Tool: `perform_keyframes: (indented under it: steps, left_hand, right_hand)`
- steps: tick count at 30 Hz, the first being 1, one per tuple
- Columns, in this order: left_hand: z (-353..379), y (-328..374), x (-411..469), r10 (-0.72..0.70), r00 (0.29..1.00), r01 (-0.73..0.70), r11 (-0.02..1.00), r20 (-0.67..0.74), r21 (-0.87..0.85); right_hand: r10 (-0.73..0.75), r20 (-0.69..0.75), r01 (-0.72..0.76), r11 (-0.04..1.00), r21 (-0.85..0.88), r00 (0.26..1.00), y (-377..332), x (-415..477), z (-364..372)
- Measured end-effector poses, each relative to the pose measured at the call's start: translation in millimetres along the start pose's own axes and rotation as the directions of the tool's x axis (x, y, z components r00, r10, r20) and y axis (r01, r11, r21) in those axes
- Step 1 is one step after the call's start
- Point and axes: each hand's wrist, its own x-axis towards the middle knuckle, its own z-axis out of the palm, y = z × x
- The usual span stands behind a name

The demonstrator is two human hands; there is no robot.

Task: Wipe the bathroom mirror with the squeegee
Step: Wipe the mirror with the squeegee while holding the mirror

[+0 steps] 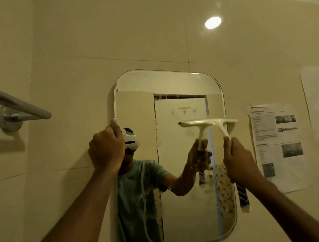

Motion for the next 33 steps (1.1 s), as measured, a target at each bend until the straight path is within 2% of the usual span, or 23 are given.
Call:
perform_keyframes:
  steps: [4, 10, 13, 15, 18, 21, 24, 27, 33]
  left_hand:
    - [-0.2, 0.9, -0.7, 0.016, 1.000, -0.016, 1.000, -0.015, 0.009]
    - [-1.7, 1.7, -1.3, 0.011, 1.000, -0.011, 1.000, -0.007, 0.025]
    - [-2.3, 3.7, -1.4, 0.001, 1.000, -0.001, 0.999, -0.011, 0.041]
    - [-1.0, 3.9, -1.4, 0.007, 1.000, -0.006, 0.999, -0.017, 0.045]
    - [0.6, 3.2, -1.4, -0.001, 1.000, 0.002, 0.999, -0.022, 0.049]
    - [1.3, 3.9, -2.8, 0.002, 0.999, 0.000, 0.999, -0.039, 0.051]
    - [2.0, 4.2, -4.2, 0.001, 0.999, 0.002, 0.998, -0.048, 0.059]
    - [2.6, 3.5, -5.3, 0.001, 0.999, 0.001, 0.999, -0.045, 0.054]
    - [0.8, 4.2, -4.7, -0.017, 0.999, 0.020, 0.998, -0.041, 0.062]
  right_hand:
    - [0.101, -0.006, -0.100, 0.990, 0.103, 0.995, -14.7, 9.5, -21.8]
    - [-0.032, -0.033, 0.040, 0.954, 0.296, 0.999, -53.3, 74.7, -52.9]
    - [-0.087, 0.061, 0.055, 0.913, 0.403, 0.994, -48.7, 79.2, -50.6]
    - [-0.092, 0.064, 0.065, 0.937, 0.344, 0.994, -40.0, 73.7, -41.0]
    - [-0.090, -0.039, 0.095, 0.984, 0.152, 0.995, -17.5, 53.2, -17.1]
    - [-0.052, -0.070, 0.059, 0.992, 0.111, 0.996, 21.9, 6.7, 11.8]
    - [0.029, -0.040, -0.026, 0.997, 0.079, 0.999, 36.6, -32.1, 17.4]
    - [0.052, -0.052, -0.043, 0.987, 0.156, 0.997, 16.6, -23.8, -2.3]
    - [-0.091, -0.098, 0.117, 0.944, 0.307, 0.991, -49.5, 58.3, -29.7]
